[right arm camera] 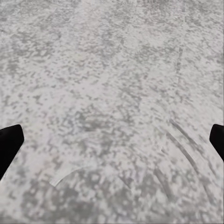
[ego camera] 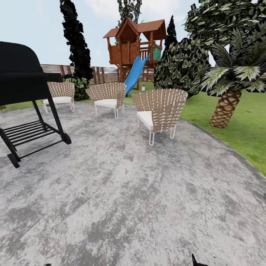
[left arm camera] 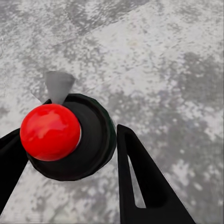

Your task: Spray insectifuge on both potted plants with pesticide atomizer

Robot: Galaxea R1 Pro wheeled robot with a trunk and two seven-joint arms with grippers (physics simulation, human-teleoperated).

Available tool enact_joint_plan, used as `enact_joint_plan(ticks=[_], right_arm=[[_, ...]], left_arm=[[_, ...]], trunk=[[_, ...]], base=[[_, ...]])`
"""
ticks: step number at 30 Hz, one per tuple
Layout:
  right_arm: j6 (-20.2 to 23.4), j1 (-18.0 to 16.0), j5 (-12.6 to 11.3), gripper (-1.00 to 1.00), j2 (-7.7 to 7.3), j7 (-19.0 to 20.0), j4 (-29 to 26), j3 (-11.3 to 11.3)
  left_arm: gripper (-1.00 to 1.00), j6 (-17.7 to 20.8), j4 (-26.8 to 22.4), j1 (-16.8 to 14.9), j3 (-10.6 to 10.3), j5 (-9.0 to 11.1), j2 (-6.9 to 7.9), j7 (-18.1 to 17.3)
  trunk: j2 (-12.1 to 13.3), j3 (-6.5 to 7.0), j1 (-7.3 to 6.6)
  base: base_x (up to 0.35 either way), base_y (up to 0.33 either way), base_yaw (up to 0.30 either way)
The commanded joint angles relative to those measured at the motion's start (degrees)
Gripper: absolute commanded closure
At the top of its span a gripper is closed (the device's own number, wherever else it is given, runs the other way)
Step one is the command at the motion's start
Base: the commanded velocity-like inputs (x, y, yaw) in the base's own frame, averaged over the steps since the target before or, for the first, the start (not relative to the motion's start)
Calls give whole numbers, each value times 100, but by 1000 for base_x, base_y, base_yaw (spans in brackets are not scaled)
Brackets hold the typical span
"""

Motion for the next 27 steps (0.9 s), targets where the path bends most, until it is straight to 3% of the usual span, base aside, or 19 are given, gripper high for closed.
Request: enact_joint_plan(ticks=[1, 5, 12, 27], right_arm=[[-16, -2, 7, -100, 0, -2, 4, -9], [-22, -2, 20, -100, 7, -2, 6, -4], [-23, -2, 24, -100, 9, -5, 6, -3], [-23, -2, 24, -100, 9, -5, 6, -3]], left_arm=[[100, -15, 5, -4, 16, -7, -2, 3], [100, -15, 12, -4, 16, -7, -8, 2], [100, -15, 9, -4, 18, -7, -11, 7], [100, -15, 20, -4, 18, -7, -11, 7]], trunk=[[0, 20, -4], [5, 113, -14], [286, 239, -168], [286, 239, -168]], base=[[0, 0, 251], [0, 0, 266], [0, 0, 277], [0, 0, 278]])
